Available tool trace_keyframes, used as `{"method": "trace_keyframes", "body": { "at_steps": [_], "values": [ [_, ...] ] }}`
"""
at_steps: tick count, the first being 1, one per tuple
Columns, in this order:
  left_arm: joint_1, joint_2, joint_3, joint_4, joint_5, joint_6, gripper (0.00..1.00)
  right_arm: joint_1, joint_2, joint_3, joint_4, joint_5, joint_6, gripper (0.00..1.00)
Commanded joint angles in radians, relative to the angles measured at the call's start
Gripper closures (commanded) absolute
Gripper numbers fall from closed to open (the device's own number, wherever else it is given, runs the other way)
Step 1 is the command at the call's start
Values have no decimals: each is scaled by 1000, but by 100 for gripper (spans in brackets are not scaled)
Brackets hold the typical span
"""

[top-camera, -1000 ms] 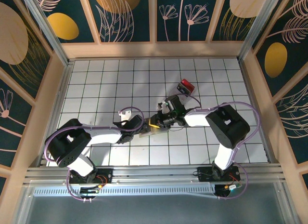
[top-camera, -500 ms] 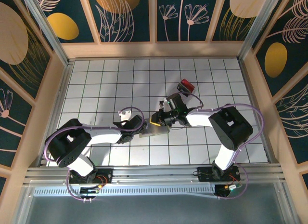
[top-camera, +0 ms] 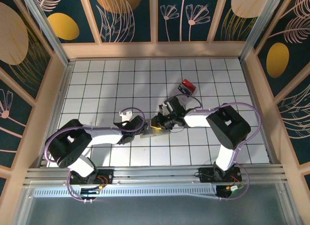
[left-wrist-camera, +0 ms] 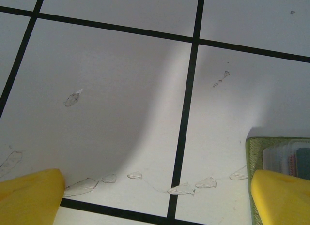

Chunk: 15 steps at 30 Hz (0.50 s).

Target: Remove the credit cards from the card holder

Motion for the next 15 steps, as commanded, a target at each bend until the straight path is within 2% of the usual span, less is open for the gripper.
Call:
{"method": "trace_keyframes", "body": {
  "at_steps": [1,7,15],
  "values": [
    [0,24,-24,-61,46,-14,1,2,17,24,-5,14,-3,74],
    [0,23,-25,-60,48,-14,1,3,17,22,39,-15,12,78],
    [0,26,-25,-54,54,-14,1,4,27,28,70,-39,23,78]
  ]
}}
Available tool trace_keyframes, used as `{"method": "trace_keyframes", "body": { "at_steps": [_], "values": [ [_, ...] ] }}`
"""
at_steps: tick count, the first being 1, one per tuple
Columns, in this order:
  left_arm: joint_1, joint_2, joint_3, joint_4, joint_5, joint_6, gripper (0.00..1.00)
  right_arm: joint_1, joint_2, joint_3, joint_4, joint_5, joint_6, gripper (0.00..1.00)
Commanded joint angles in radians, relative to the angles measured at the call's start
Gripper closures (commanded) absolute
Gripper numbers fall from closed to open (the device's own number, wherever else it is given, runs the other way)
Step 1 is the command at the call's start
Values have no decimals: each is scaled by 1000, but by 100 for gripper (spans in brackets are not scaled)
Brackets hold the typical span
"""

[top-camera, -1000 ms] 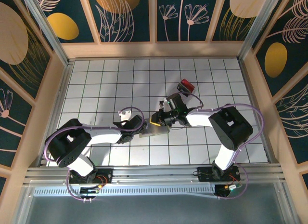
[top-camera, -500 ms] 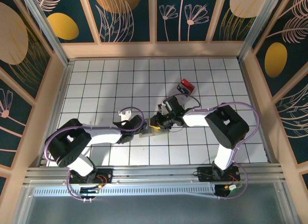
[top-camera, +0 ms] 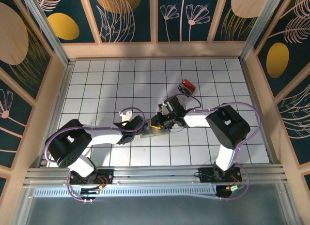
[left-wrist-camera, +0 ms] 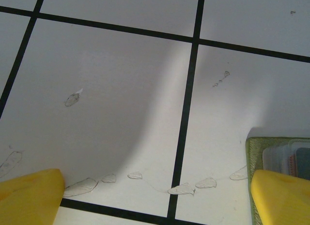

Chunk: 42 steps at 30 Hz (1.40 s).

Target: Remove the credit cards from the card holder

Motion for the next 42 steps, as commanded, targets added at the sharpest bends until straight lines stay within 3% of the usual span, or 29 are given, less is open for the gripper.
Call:
{"method": "trace_keyframes", "body": {
  "at_steps": [1,15,31,38,42],
  "values": [
    [1,28,-25,-54,54,-14,1,3,21,26,34,-24,19,78],
    [0,25,-24,-64,48,-15,1,8,7,33,-96,85,-14,77],
    [1,35,-17,-57,63,-6,1,9,50,38,65,-48,44,78],
    [-1,42,-16,-56,69,-5,1,9,55,12,214,-145,101,84],
    [1,42,-20,-54,74,-4,1,9,77,-2,290,-181,136,78]
  ]
}}
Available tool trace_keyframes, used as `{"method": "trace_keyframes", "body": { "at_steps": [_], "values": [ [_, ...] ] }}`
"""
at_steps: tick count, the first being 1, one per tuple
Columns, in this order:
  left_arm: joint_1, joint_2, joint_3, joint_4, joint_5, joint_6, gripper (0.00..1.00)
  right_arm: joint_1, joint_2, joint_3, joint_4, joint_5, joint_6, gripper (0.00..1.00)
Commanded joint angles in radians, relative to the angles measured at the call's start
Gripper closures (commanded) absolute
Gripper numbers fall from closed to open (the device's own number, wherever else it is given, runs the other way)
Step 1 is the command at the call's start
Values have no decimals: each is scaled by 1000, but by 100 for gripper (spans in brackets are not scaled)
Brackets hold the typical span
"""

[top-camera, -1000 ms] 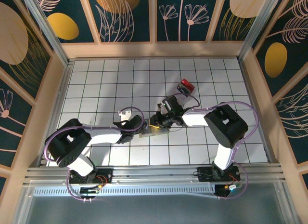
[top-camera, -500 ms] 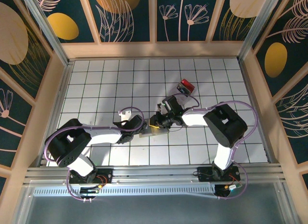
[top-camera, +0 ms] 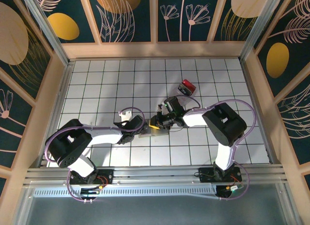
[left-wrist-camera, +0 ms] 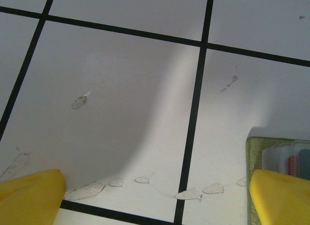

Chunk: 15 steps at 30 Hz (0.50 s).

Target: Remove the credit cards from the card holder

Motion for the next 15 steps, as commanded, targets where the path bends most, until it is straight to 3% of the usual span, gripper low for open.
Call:
{"method": "trace_keyframes", "body": {
  "at_steps": [1,4,9,15],
  "values": [
    [-5,38,-21,-52,83,1,1,17,25,-3,207,-113,47,76],
    [-6,37,-21,-54,82,0,1,17,38,-12,253,-126,69,72],
    [-6,32,-24,-71,70,-12,1,4,20,-39,293,-128,82,87],
    [-5,51,-18,-105,56,-32,1,-19,-14,-84,323,-142,89,88]
  ]
}}
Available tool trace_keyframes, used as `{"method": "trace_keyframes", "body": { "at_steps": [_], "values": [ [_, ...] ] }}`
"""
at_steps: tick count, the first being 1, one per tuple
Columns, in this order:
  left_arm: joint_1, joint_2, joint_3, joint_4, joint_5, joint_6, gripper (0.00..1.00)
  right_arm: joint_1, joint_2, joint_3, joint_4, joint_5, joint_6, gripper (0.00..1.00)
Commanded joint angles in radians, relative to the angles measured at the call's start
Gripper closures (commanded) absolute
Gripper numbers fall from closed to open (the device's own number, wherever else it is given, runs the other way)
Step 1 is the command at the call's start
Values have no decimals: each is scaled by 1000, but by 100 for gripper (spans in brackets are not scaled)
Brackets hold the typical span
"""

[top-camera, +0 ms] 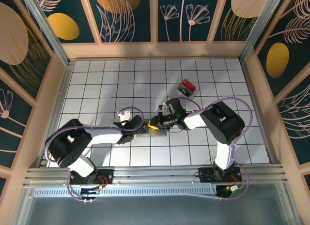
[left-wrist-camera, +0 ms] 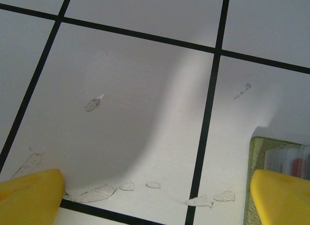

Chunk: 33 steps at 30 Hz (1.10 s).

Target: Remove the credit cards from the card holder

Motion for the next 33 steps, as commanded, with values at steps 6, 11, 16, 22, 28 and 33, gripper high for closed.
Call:
{"method": "trace_keyframes", "body": {
  "at_steps": [6,11,16,22,28,33],
  "values": [
    [-13,71,-12,-102,74,-13,1,-10,-57,-32,138,-81,15,87],
    [-13,78,-4,-108,78,-7,1,-12,-52,-38,162,-84,29,86],
    [-12,81,6,-104,84,3,1,-4,-7,-17,180,-95,45,78],
    [-13,89,13,-88,99,14,1,19,30,39,136,-71,27,76],
    [-13,89,12,-78,106,9,1,24,44,55,126,-30,43,74],
    [-13,85,11,-103,89,-3,1,4,37,-4,252,-44,112,84]
  ]
}}
